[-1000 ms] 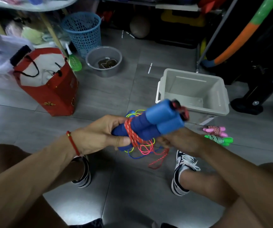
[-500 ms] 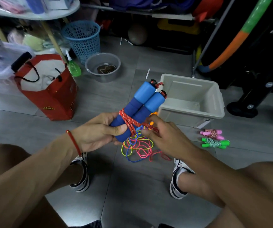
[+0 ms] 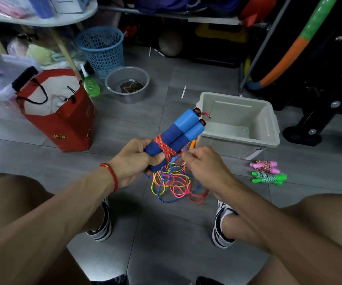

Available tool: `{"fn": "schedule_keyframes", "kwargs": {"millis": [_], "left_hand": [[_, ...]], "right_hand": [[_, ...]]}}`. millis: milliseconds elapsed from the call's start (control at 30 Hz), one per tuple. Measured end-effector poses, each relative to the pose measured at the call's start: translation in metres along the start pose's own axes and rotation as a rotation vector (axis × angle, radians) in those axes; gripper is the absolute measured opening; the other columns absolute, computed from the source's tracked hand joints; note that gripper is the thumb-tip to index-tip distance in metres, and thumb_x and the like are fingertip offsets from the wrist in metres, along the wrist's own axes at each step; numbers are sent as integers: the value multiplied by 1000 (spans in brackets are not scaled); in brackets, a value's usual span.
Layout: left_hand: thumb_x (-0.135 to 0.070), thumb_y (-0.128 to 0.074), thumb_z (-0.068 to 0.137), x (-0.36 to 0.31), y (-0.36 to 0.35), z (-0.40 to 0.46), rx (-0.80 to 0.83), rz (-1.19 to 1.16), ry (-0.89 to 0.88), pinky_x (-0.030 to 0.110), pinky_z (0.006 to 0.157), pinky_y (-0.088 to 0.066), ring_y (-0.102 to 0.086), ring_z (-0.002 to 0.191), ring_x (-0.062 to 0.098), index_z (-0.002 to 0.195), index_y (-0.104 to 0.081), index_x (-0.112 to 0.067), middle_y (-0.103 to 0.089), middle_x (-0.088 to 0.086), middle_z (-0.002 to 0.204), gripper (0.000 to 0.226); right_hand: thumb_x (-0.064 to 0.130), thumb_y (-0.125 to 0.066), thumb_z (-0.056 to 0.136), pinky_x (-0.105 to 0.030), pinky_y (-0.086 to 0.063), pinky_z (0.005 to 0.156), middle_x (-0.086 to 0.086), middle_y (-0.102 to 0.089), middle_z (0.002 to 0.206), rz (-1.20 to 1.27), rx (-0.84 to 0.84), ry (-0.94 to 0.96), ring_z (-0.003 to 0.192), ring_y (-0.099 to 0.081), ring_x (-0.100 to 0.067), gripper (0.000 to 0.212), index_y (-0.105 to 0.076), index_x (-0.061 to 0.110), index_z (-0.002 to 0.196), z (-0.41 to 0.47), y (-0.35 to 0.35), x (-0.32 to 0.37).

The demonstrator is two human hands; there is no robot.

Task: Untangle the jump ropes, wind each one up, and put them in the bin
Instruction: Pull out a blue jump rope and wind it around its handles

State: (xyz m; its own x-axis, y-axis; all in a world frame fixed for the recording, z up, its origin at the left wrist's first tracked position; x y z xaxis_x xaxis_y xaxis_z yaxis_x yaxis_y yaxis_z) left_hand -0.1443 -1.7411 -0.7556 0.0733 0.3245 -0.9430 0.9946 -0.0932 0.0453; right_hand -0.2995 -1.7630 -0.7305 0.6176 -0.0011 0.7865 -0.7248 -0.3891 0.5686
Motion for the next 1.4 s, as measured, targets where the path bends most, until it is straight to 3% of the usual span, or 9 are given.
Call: {"fn": "schedule_keyframes", "kwargs": {"millis": [133,300,433,533,633,900,1067,1200,1400], "left_hand": [[-11,-69,89,-18,0,6,-163,465,-121,25,54,-43,-53,57,14,90,-65,-16,-59,-5,64,7],[-14,-69,87,-40,-22,-2,-378,760,-318,39,71,-47,-63,90,39,116,-60,-8,-66,17,99,31],[-12,-69,87,-56,-18,-4,-435,800,-389,32,68,-36,-61,91,40,120,-59,-8,-62,17,103,35],[-20,-70,89,-59,-23,-2,-247,668,-368,30,74,-41,-61,90,27,124,-59,-14,-64,12,101,37],[-35,-63,96,-54,-19,-4,-38,33,-134,46,83,-59,-70,101,27,121,-66,-16,-72,13,108,32],[-31,-79,79,-33,-34,-9,444,-425,210,55,100,-51,-58,122,46,138,-51,2,-56,31,135,74],[-35,-90,66,-34,-25,2,376,-364,142,48,94,-55,-53,117,36,137,-52,2,-55,25,131,89],[-22,-71,82,-32,-17,8,269,-187,62,56,104,-45,-58,122,36,134,-56,-1,-59,25,134,58],[-11,-70,83,-28,-8,17,65,-228,8,48,95,-53,-66,107,33,128,-58,4,-64,29,124,49]], "right_hand": [[51,-62,92,-24,-29,46,10,-36,39,111,-76,-95,41,-35,-7,58,-39,17,51,-2,3,2],[68,-72,74,-24,-42,50,8,-54,46,332,-184,-226,44,-52,-10,62,-60,10,58,11,0,-9],[71,-75,66,-49,-61,72,-14,-74,74,513,-169,-213,71,-73,-30,64,-72,7,73,20,-5,-6],[50,-77,82,-30,-43,53,-2,-54,51,536,-150,-91,49,-50,-13,48,-66,10,60,26,7,8],[31,-72,92,-14,-30,42,14,-40,42,577,-72,12,38,-34,-1,44,-57,18,53,26,21,22],[-1,-38,104,-5,-37,41,12,-49,37,679,328,137,32,-46,3,42,-62,10,71,3,11,61],[8,-55,99,-5,-42,55,16,-62,53,499,202,219,50,-56,7,13,-66,10,90,13,24,51],[25,-69,88,-10,-43,64,19,-65,63,342,116,255,62,-56,7,3,-71,24,88,18,28,41],[32,-68,95,-31,-45,67,6,-64,62,128,49,146,59,-53,-4,23,-74,13,85,21,28,24]]}}
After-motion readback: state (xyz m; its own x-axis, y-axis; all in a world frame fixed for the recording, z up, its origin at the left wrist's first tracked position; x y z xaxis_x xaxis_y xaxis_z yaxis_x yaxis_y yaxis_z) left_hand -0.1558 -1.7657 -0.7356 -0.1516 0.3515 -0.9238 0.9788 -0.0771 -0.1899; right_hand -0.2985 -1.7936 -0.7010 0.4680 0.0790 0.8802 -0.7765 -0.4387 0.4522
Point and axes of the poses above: each hand's wrist, its own z-axis towards the middle knuckle, its own y-axis out of the back of the hand, x = y × z, the point moved 10 cm from there along z, towards the middle knuckle
